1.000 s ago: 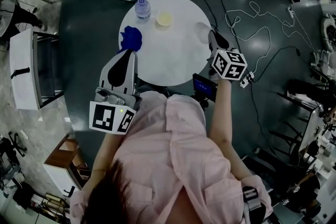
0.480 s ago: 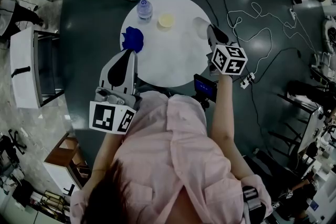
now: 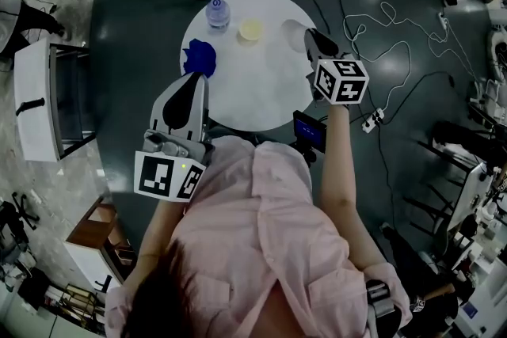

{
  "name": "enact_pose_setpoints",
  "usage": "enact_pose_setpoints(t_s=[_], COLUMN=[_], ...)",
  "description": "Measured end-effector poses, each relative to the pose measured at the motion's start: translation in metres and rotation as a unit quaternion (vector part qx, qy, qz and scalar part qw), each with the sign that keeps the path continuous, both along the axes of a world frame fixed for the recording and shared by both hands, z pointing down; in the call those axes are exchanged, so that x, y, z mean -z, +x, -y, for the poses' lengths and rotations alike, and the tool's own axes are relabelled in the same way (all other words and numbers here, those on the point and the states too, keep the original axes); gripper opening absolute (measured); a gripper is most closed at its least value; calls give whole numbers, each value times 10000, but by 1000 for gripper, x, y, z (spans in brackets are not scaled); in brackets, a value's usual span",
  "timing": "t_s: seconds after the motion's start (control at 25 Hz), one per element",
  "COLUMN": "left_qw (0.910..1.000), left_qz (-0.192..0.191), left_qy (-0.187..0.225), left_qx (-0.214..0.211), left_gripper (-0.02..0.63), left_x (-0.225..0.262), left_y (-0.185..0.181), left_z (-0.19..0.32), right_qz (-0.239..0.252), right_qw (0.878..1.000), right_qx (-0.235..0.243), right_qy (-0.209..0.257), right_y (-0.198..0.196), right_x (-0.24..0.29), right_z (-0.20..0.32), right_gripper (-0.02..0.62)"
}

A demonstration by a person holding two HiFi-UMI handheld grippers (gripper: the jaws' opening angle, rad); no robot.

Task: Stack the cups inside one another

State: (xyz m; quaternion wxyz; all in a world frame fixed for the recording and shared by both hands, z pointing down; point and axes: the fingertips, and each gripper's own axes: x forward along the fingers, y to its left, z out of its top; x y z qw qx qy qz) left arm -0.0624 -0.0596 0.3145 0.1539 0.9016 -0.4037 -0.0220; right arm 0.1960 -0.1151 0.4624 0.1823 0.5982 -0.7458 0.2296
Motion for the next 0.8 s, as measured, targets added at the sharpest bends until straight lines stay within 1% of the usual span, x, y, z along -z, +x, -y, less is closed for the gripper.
enact_pose_setpoints(t_s=[0.24,0.48,0.8], left_qw=[10000,10000,9999], left_qz=[12,20,31], left_qy=[-28,-47,-95], left_qx=[23,56,88], left_gripper=[15,15,14], left_x=[-3,-3,-5], left_y=[0,0,1], left_z=[1,3,7], right_qz=[7,-97,-216], right_qw=[9992,9964,9926], right_qx=[376,763,1071], right_qy=[-159,-352,-527], right_y=[-17,-28,-38], right_x=[-7,-12,-20], right_z=[10,19,30], right_gripper=[43,43,43])
